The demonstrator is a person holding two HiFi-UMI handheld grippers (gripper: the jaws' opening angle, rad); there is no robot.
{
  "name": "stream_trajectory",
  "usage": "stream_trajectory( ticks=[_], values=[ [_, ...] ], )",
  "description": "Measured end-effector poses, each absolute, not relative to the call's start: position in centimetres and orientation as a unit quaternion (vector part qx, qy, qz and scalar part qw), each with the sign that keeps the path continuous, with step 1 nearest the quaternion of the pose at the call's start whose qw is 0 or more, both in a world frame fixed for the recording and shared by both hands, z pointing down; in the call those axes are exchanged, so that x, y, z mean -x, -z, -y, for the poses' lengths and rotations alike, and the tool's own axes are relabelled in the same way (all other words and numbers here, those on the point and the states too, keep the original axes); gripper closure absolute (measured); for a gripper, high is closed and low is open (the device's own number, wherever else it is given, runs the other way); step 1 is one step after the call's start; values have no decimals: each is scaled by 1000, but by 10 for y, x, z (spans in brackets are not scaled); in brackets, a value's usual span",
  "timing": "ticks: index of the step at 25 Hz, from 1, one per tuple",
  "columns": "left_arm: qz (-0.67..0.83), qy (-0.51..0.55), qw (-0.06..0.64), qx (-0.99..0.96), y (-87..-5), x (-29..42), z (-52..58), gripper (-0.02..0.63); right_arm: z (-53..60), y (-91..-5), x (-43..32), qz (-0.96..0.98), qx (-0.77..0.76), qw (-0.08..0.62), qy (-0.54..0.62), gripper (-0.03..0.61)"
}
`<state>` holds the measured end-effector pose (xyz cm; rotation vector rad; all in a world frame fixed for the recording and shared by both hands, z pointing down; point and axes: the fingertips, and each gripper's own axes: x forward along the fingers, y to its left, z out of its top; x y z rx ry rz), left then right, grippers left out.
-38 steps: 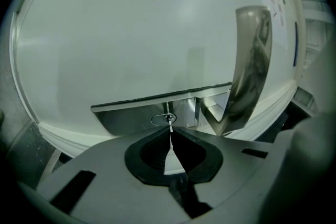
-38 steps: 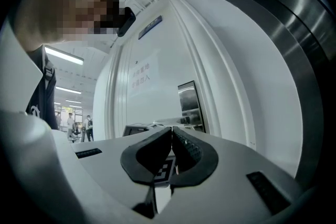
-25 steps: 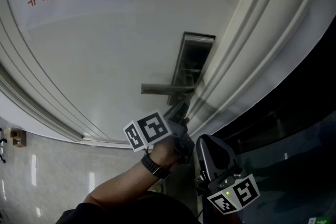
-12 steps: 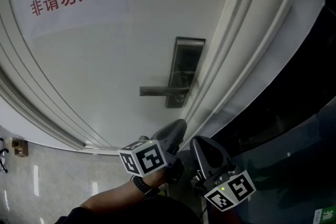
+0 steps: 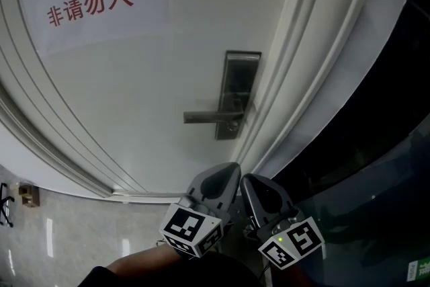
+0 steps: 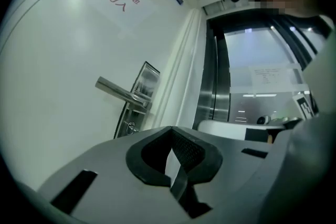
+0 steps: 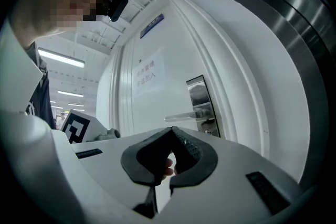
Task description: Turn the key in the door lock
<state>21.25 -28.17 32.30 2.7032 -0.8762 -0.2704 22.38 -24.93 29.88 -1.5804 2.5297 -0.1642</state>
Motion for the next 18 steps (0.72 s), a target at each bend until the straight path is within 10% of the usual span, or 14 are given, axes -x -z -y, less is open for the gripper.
stream_trajectory(
  ticks=[18],
  values=[
    [325, 94, 87, -937, -314, -197, 279, 607, 250, -294, -209, -850, 519, 72, 50, 565]
  ],
)
